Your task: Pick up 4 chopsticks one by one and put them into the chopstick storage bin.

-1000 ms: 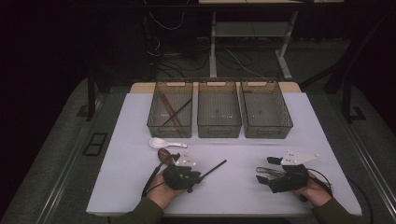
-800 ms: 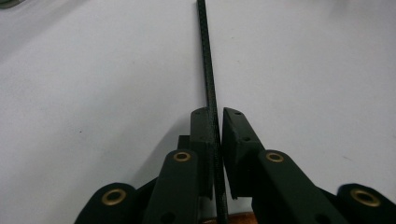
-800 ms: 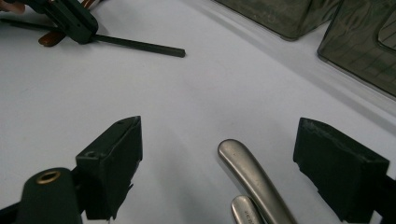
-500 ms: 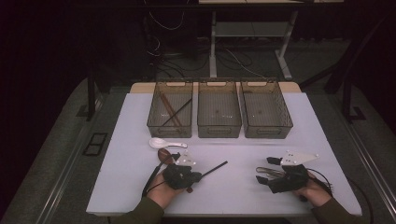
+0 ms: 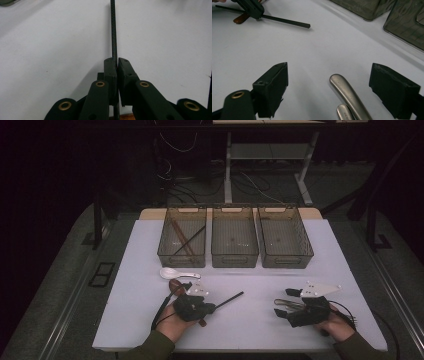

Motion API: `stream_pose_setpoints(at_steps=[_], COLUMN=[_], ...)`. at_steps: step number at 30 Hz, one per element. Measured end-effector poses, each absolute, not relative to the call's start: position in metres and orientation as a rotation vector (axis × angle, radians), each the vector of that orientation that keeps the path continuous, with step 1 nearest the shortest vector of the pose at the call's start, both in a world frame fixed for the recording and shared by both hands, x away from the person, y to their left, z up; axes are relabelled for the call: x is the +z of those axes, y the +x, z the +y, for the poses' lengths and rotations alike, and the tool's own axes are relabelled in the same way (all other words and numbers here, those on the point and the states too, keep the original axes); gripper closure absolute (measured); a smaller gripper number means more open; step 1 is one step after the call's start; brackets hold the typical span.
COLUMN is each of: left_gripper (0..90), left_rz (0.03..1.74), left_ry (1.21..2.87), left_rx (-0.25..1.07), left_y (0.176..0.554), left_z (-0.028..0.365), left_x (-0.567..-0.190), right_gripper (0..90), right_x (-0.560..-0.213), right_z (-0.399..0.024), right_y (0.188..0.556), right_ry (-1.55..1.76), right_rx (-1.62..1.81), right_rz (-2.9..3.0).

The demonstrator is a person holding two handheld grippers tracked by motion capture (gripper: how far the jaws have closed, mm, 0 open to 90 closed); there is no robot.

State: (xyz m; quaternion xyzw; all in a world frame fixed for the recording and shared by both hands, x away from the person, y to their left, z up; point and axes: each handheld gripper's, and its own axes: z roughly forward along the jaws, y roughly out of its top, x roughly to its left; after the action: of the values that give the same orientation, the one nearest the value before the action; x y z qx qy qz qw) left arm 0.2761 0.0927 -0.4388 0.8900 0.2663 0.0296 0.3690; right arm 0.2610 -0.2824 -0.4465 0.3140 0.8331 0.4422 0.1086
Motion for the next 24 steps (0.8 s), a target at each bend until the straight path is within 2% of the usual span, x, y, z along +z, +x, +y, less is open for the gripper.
stream_pose_setpoints(at_steps=[24], left_gripper=[84.7], left_rz=[0.748], left_ry=[2.221], left_rx=[0.141], left_y=[0.285], left_z=[0.127], left_x=[-0.422], right_gripper=[15.6], right_x=[-0.447], right_z=[-0.282], right_y=[0.261], right_ry=[0.918], right_rx=[1.299], right_rz=[2.453])
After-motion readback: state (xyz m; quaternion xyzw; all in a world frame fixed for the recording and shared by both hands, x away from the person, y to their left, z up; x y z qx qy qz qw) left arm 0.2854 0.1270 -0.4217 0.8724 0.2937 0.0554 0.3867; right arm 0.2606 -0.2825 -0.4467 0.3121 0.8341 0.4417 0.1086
